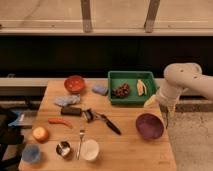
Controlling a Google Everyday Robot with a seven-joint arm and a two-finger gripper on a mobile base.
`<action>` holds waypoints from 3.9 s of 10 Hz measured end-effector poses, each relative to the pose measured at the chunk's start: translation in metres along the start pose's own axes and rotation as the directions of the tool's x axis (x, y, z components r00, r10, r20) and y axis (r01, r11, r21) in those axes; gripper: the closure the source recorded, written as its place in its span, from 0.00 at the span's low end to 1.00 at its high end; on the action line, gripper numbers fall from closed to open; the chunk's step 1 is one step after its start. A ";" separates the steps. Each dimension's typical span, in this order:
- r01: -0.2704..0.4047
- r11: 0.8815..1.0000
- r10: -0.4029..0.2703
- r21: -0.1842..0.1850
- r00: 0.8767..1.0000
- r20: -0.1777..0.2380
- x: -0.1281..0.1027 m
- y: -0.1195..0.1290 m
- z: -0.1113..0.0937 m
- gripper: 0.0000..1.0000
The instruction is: Wipe table surface with sponge
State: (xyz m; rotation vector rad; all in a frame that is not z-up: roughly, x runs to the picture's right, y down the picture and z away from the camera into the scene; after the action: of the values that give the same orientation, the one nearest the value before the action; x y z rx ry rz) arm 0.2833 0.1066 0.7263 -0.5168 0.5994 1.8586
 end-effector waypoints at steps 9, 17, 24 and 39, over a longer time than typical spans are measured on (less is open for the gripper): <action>0.287 0.955 -0.291 0.069 0.956 0.046 -0.046 0.129 -0.012 0.20; 0.736 0.674 -0.739 0.061 0.672 0.056 -0.068 0.263 -0.006 0.20; 0.752 0.655 -0.755 0.074 0.651 0.078 -0.078 0.267 -0.002 0.20; 0.914 0.397 -0.906 0.083 0.376 0.193 -0.107 0.361 0.054 0.20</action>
State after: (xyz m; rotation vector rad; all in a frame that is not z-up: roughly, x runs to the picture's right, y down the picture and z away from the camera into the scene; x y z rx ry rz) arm -0.0226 -0.0479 0.8911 -0.5122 0.0405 0.7919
